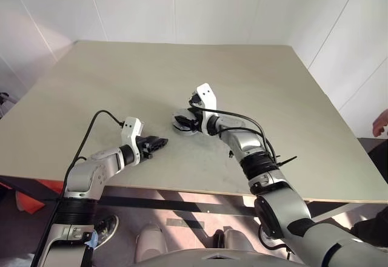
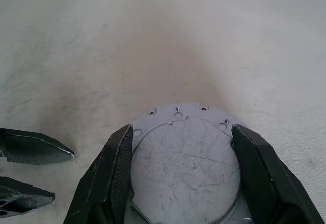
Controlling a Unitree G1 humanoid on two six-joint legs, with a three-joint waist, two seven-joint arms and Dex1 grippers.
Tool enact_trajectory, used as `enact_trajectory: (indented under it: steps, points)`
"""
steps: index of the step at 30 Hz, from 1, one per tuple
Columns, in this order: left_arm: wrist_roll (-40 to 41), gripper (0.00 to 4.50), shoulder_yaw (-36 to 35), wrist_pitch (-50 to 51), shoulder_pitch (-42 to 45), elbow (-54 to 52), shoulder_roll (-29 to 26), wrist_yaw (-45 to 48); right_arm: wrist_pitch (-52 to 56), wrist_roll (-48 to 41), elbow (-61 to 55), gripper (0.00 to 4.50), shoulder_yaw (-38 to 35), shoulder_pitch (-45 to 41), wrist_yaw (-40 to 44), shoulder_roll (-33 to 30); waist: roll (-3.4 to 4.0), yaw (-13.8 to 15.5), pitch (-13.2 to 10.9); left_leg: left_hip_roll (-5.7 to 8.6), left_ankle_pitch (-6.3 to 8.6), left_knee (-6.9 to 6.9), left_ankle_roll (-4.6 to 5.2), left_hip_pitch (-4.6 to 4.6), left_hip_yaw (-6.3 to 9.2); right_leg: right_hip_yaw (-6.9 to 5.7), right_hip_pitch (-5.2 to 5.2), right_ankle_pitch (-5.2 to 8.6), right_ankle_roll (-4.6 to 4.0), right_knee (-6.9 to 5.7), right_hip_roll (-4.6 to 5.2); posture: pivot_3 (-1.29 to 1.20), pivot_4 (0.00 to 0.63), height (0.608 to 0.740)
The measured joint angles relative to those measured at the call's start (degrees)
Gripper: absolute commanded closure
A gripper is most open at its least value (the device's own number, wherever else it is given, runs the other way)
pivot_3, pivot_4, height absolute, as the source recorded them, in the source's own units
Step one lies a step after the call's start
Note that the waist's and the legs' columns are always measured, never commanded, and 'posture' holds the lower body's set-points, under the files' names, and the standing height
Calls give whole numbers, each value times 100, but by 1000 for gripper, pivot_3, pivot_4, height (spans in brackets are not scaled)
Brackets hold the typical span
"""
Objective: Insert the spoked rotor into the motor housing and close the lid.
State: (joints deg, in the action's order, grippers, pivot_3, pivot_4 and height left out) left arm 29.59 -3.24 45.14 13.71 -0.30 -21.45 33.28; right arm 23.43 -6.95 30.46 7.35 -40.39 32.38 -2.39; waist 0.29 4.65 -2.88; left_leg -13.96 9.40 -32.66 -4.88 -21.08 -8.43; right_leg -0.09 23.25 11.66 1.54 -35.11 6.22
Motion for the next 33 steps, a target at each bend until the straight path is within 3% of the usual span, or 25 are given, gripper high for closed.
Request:
enact_trajectory:
  steps: [33]
  points:
    - [-19, 2076, -3, -12, -6, -4, 17, -5, -288, 82, 238, 1537, 11, -29, -125, 56, 0, -12, 0, 0, 0, 7, 0, 1, -1, 0, -2, 0, 0, 9, 0, 0, 0, 740]
